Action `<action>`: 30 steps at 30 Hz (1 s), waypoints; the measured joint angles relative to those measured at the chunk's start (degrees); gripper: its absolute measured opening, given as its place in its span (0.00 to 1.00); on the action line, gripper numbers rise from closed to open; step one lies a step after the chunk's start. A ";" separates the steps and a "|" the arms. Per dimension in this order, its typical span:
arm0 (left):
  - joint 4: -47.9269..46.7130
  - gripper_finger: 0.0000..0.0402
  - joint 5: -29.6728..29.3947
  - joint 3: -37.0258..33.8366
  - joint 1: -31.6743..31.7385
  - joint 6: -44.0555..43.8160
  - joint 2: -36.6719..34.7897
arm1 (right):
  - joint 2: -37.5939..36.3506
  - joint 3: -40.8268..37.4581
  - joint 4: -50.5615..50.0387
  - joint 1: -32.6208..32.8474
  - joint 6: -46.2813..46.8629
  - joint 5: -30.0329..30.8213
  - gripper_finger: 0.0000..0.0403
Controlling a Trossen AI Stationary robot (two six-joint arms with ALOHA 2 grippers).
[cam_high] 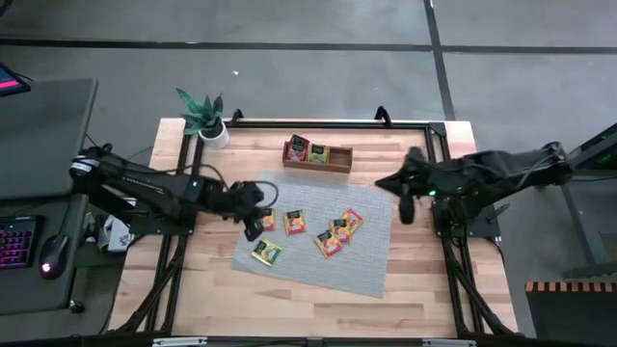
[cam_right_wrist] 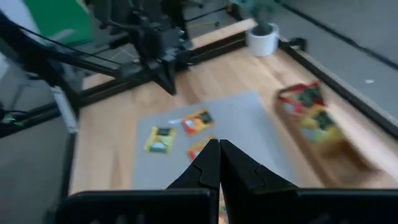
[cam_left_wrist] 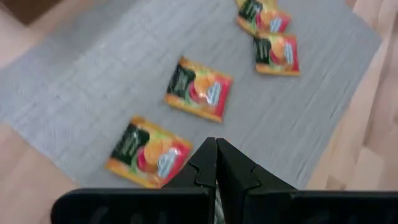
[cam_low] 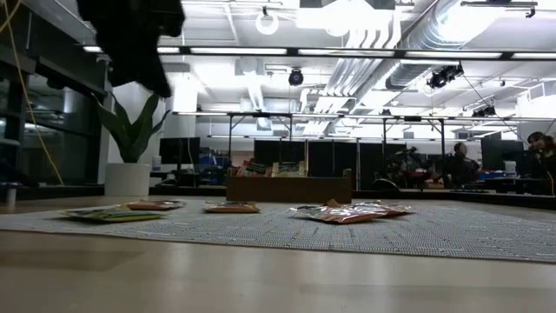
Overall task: Pick & Place Tea
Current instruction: Put the yellow tea bag into the middle section of the wooden organizer
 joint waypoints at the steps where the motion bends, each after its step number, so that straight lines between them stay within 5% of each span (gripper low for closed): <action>1: 0.08 0.00 -0.60 -0.80 -1.17 -1.14 -0.33 | 1.73 0.00 2.09 -0.41 -0.09 -1.15 0.00; 13: 2.90 0.00 -10.09 -11.89 -17.69 -19.45 -6.77 | 28.83 0.00 32.13 -5.22 0.10 -19.44 0.00; 21: 3.03 0.00 -15.70 -17.27 -28.35 -32.55 -7.22 | 46.73 0.05 50.30 -5.39 5.10 -25.43 0.00; 30: 10.48 0.00 -17.80 -22.82 -33.31 -38.76 -7.13 | 62.20 11.05 51.29 -5.37 4.61 -31.47 0.00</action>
